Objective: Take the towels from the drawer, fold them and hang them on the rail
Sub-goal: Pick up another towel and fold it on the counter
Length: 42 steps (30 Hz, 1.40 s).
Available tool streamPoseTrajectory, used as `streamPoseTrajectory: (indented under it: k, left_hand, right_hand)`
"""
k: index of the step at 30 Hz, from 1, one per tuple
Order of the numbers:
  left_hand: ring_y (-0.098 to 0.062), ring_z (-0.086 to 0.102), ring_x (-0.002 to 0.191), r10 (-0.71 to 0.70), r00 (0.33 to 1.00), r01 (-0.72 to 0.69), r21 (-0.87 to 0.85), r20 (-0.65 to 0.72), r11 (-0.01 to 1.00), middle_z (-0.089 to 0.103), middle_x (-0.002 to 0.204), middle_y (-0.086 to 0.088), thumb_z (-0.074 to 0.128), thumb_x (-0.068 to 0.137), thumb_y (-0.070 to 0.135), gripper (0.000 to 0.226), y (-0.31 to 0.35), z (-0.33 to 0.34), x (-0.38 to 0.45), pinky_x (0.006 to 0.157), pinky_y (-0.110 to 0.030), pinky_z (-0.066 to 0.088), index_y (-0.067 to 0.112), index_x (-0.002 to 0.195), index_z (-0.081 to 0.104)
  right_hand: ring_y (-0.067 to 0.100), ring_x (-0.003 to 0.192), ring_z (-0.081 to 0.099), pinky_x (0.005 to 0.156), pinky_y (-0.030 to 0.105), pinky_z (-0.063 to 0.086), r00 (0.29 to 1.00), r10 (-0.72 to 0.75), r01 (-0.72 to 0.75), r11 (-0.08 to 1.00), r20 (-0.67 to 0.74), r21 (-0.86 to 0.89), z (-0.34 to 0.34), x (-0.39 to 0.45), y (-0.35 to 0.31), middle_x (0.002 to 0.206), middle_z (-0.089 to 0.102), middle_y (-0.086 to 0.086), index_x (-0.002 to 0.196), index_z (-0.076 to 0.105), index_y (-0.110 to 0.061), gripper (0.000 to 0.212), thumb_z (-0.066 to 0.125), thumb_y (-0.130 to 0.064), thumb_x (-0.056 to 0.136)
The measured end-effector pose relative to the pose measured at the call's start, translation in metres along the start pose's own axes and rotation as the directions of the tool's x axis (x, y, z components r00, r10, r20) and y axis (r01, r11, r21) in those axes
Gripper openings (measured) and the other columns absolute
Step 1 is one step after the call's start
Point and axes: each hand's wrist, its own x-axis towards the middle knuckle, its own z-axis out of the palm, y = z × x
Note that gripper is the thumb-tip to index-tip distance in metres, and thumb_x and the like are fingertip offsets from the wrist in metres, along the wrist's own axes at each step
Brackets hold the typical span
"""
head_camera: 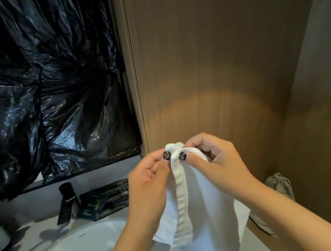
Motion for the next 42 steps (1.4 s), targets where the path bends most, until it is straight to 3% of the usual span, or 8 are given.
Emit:
streamPoseTrajectory:
  k: [7, 12, 17, 23, 29, 36, 40, 42]
  left_hand:
    - [-0.008, 0.069, 0.073, -0.036, 0.999, 0.037, -0.079, 0.009, 0.996, 0.077, 0.09, -0.003, 0.053, 0.097, 0.004, 0.026, -0.002, -0.011, 0.002, 0.063, -0.015, 0.051, 0.012, 0.102, 0.077]
    - [-0.029, 0.046, 0.091, -0.086, 0.996, 0.086, -0.088, -0.001, 0.992, 0.071, 0.107, -0.024, 0.052, 0.099, 0.008, 0.029, -0.01, -0.021, 0.007, 0.084, -0.045, 0.036, 0.019, 0.107, 0.077]
    - [-0.024, 0.068, 0.1, -0.063, 0.997, 0.066, -0.099, 0.038, 0.993, 0.075, 0.111, -0.006, 0.054, 0.096, 0.013, 0.027, -0.008, -0.029, 0.008, 0.089, -0.039, 0.051, 0.026, 0.104, 0.077]
    - [-0.024, 0.07, 0.102, -0.08, 0.993, 0.097, -0.233, 0.081, 0.968, 0.074, 0.11, -0.013, 0.058, 0.091, 0.024, 0.025, -0.013, -0.039, 0.005, 0.085, -0.032, 0.057, 0.021, 0.109, 0.075]
    - [-0.032, 0.057, 0.083, -0.085, 0.996, 0.086, -0.073, 0.019, 0.994, 0.071, 0.094, -0.026, 0.061, 0.096, 0.021, 0.017, -0.014, -0.05, 0.014, 0.076, -0.048, 0.046, 0.023, 0.103, 0.076]
    - [-0.001, 0.062, 0.067, 0.041, 0.999, -0.042, 0.019, 0.028, 0.999, 0.071, 0.076, 0.011, 0.048, 0.099, 0.002, 0.024, 0.004, -0.045, 0.07, 0.062, -0.016, 0.051, 0.016, 0.1, 0.068]
    - [-0.007, 0.051, 0.06, 0.051, 0.998, -0.051, 0.005, -0.031, 0.999, 0.064, 0.084, 0.005, 0.045, 0.092, 0.002, 0.033, 0.015, -0.036, 0.112, 0.057, -0.025, 0.043, 0.026, 0.105, 0.064]
    - [-0.009, 0.049, 0.061, 0.027, 0.998, -0.028, -0.023, -0.057, 0.999, 0.061, 0.094, -0.002, 0.041, 0.091, 0.0, 0.041, 0.022, -0.04, 0.13, 0.055, -0.026, 0.04, 0.033, 0.1, 0.064]
  right_hand:
    - [0.018, 0.076, 0.065, 0.065, 0.022, 0.048, 0.991, 0.089, -0.085, 0.995, 0.095, -0.048, 0.001, 0.007, -0.006, 0.083, 0.073, -0.006, 0.087, 0.076, -0.021, 0.007, 0.077, -0.016, 0.083]
    - [0.014, 0.074, 0.065, 0.064, 0.021, 0.047, 0.993, 0.101, -0.097, 0.993, 0.059, -0.066, 0.008, 0.01, -0.007, 0.08, 0.074, -0.008, 0.082, 0.077, -0.021, 0.007, 0.079, -0.014, 0.08]
    - [0.003, 0.067, 0.06, 0.061, 0.014, 0.045, 0.994, 0.101, -0.099, 0.994, -0.052, 0.036, 0.031, 0.008, -0.004, 0.076, 0.073, -0.005, 0.079, 0.077, -0.02, 0.009, 0.077, -0.012, 0.083]
    - [0.009, 0.074, 0.066, 0.067, 0.02, 0.051, 0.952, 0.229, -0.178, 0.955, -0.205, 0.238, 0.065, 0.003, 0.001, 0.08, 0.074, -0.002, 0.08, 0.076, -0.025, 0.012, 0.076, -0.014, 0.084]
    - [0.01, 0.076, 0.068, 0.067, 0.019, 0.051, 0.911, 0.33, -0.243, 0.914, -0.247, 0.325, 0.081, 0.003, 0.001, 0.082, 0.075, 0.001, 0.082, 0.077, -0.022, 0.006, 0.076, -0.017, 0.085]
    - [0.012, 0.062, 0.052, 0.056, 0.027, 0.04, 0.945, 0.326, -0.328, 0.943, -0.044, -0.061, 0.055, 0.004, 0.021, 0.071, 0.061, 0.003, 0.085, 0.064, -0.01, 0.049, 0.072, -0.056, 0.072]
    - [-0.001, 0.084, 0.068, 0.068, 0.015, 0.052, 0.888, 0.444, -0.396, 0.871, 0.122, -0.29, 0.029, -0.012, 0.042, 0.094, 0.073, -0.02, 0.096, 0.069, -0.047, 0.033, 0.079, -0.061, 0.068]
    - [-0.004, 0.078, 0.067, 0.066, 0.012, 0.047, 0.865, 0.487, -0.395, 0.809, 0.119, -0.435, 0.011, -0.017, 0.051, 0.085, 0.071, -0.026, 0.085, 0.069, -0.051, 0.027, 0.078, -0.066, 0.065]
